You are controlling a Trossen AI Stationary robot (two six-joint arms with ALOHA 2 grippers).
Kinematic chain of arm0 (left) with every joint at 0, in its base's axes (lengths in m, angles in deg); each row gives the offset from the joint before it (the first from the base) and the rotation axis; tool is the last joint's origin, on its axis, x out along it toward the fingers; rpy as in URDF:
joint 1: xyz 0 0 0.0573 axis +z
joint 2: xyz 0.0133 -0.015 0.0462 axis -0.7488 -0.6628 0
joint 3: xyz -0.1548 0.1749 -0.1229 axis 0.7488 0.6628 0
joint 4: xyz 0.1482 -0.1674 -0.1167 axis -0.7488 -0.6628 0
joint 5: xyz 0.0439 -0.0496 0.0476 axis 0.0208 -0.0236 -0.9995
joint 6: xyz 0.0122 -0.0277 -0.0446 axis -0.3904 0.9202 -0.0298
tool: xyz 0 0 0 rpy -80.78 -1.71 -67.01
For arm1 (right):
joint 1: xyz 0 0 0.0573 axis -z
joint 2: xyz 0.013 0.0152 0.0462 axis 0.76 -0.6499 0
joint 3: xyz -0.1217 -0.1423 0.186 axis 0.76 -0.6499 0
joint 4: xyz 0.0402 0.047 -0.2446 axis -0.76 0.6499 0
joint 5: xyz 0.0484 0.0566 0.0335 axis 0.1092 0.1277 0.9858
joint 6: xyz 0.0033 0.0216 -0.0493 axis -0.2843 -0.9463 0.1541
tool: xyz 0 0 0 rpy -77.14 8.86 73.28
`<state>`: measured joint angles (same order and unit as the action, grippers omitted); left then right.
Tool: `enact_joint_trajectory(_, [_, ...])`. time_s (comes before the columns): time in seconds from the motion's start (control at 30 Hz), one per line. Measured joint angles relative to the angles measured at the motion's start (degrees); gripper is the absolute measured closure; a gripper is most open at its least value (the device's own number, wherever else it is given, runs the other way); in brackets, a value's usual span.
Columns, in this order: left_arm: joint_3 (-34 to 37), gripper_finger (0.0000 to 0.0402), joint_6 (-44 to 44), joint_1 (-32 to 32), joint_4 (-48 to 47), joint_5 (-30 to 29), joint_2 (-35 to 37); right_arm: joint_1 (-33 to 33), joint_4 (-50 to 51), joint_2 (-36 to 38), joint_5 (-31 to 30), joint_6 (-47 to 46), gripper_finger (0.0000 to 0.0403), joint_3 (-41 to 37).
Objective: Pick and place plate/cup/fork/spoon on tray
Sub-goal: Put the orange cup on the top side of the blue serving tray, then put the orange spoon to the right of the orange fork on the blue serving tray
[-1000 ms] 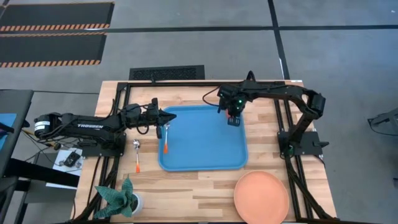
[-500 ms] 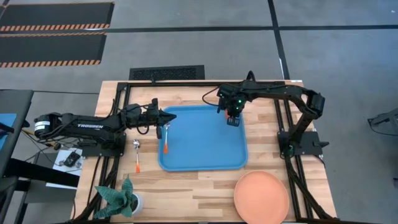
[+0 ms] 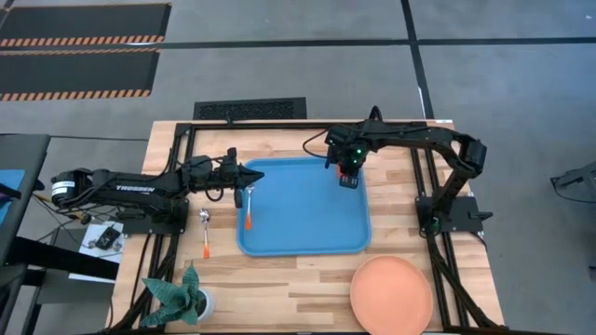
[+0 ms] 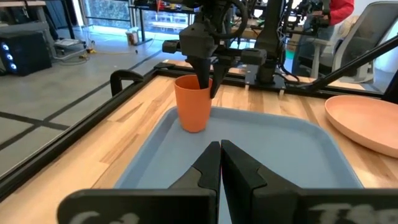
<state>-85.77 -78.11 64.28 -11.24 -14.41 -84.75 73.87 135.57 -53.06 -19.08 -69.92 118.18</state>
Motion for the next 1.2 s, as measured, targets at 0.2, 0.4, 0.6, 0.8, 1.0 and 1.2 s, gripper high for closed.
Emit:
enact_joint_trajectory(0.2, [0.0, 0.04, 0.0, 0.0, -0.15, 0.01, 0.0, -0.04, 0.0, 0.0, -1.38, -0.57, 0.0264, 0.0])
enact_joint_trajectory(0.4, [0.0, 0.04, 0.0, 0.0, -1.15, 0.01, 0.0, -0.04, -0.02, 0.04, -1.43, -0.63, 0.0219, 0.02])
enact_joint_trajectory(0.6, [0.0, 0.04, -0.01, 0.0, -1.28, 0.01, 0.0, -0.04, 0.08, 0.07, -1.59, -0.63, 0.0195, 0.14])
enact_joint_trajectory(0.8, [0.0, 0.04, 0.0, -0.02, -1.63, 0.01, 0.0, -0.04, 1.95, 0.07, -3.11, -0.5, 0.019, 3.6])
enact_joint_trajectory(1.0, [0.0, 0.04, -0.44, -0.02, -1.67, -0.4, 0.0, -0.04, 6.35, 0.09, -3.0, 1.43, 0.0192, 8.55])
enact_joint_trajectory(1.2, [-0.13, 0.04, -0.44, 0.0, -1.79, -1.7, 0.0, 0.0, 7.39, 0.11, -2.07, 7.31, 0.0244, 10.69])
